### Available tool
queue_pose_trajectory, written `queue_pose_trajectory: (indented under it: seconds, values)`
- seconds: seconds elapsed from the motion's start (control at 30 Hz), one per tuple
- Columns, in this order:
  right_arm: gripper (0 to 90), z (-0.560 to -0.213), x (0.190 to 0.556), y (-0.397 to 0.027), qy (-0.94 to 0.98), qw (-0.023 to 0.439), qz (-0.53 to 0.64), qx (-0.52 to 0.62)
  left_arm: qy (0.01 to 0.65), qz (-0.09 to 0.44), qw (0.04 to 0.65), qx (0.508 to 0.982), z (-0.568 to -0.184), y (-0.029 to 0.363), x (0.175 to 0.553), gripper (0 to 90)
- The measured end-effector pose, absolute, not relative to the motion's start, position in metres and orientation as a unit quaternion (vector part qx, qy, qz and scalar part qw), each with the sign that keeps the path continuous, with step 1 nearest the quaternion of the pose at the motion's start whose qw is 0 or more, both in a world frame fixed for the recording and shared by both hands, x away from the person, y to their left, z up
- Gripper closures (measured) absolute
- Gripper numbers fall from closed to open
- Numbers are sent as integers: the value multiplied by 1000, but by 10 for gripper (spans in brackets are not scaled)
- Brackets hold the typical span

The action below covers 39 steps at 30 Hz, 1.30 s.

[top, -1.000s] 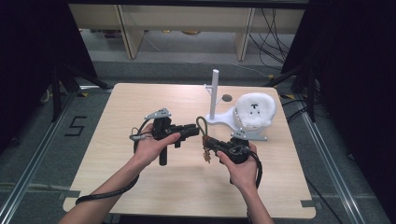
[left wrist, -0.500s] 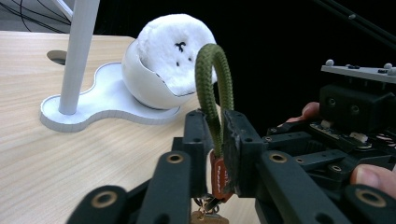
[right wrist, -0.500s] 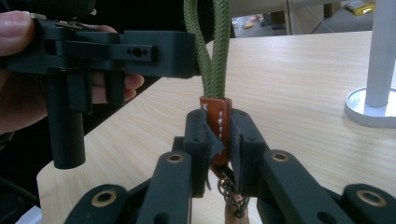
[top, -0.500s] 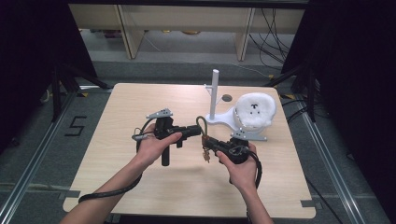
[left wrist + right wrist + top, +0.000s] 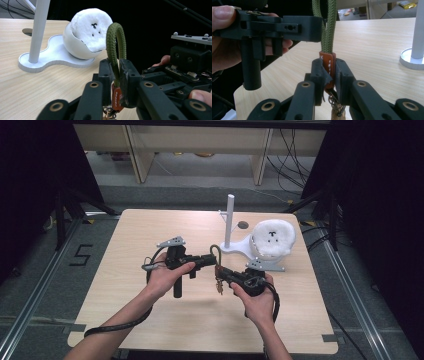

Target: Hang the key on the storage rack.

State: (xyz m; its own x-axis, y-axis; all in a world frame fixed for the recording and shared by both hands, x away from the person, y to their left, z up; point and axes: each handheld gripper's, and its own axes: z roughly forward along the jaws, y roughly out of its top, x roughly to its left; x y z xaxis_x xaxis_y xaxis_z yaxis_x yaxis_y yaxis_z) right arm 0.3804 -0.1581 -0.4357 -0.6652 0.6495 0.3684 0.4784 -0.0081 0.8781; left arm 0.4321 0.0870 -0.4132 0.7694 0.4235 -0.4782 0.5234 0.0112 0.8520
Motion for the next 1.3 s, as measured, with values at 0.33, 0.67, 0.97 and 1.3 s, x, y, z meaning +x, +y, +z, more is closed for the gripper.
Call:
queue_pose_trajectory:
  seconds: [0.33,0.67,0.97,1.3]
  values:
    - [732,-434,381,-158,696,73,589,403,316,-12,618,720,-406,84,431,843]
    - [636,-437,378,-179,685,113,582,424,311,44,610,727,-401,86,447,843]
    - [627,-450,369,-194,689,125,559,444,309,78,604,731,-395,88,462,843]
    - [609,-464,362,-209,699,148,527,461,315,101,599,730,-389,91,479,842]
